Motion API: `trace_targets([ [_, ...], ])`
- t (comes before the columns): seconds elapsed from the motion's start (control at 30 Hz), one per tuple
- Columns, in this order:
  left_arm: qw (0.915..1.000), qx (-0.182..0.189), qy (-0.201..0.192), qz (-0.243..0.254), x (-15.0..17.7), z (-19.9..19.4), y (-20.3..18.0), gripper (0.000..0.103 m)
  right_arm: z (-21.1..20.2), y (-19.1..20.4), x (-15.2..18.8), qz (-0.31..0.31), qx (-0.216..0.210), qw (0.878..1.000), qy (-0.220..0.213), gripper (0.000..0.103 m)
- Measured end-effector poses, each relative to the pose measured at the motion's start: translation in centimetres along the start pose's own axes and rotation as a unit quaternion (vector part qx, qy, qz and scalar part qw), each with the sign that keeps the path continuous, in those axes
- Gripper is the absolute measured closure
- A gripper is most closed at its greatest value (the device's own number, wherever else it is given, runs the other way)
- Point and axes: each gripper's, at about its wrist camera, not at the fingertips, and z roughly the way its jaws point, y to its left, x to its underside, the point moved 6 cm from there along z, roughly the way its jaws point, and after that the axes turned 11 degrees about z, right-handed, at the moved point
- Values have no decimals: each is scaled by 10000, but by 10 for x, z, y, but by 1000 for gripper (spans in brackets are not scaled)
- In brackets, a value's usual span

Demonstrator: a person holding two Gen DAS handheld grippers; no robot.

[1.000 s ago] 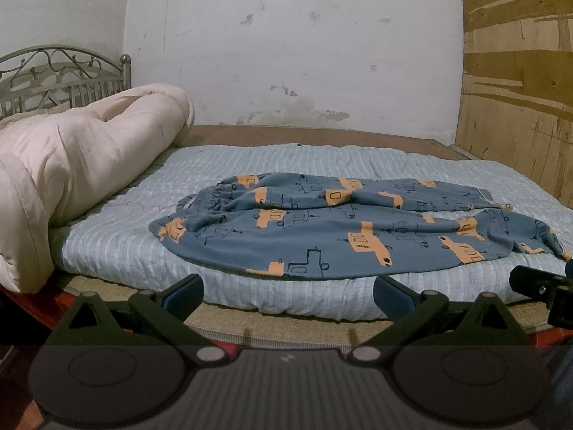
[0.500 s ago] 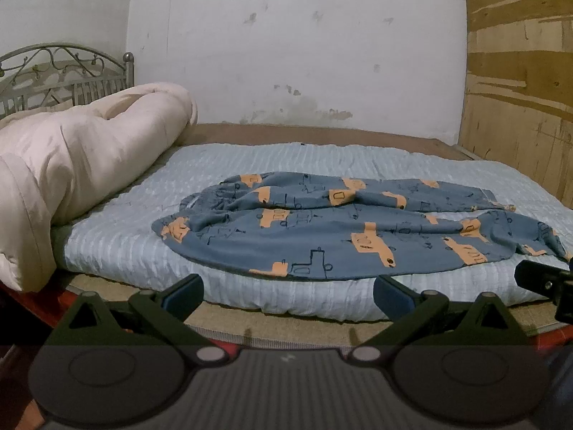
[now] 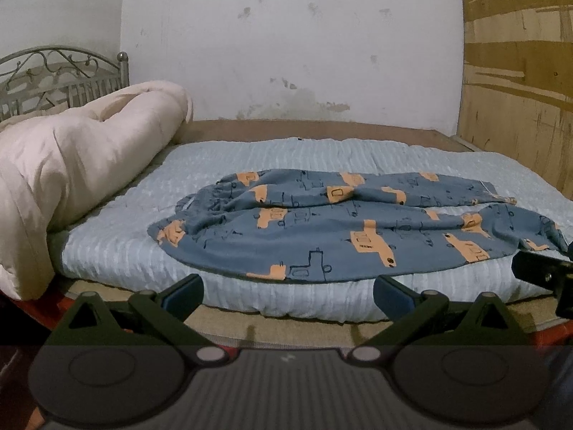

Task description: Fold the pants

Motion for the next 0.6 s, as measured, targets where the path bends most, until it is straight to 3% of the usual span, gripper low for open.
trace_targets([
  [0.33,10000,1,34,68,-3,4,-2,1,2,3,-2,-81,-71,9999,6,1],
  [0.6,9999,23,120,104,-10,13,-1,1,14,1,-4,40,-331,9991,280,1],
])
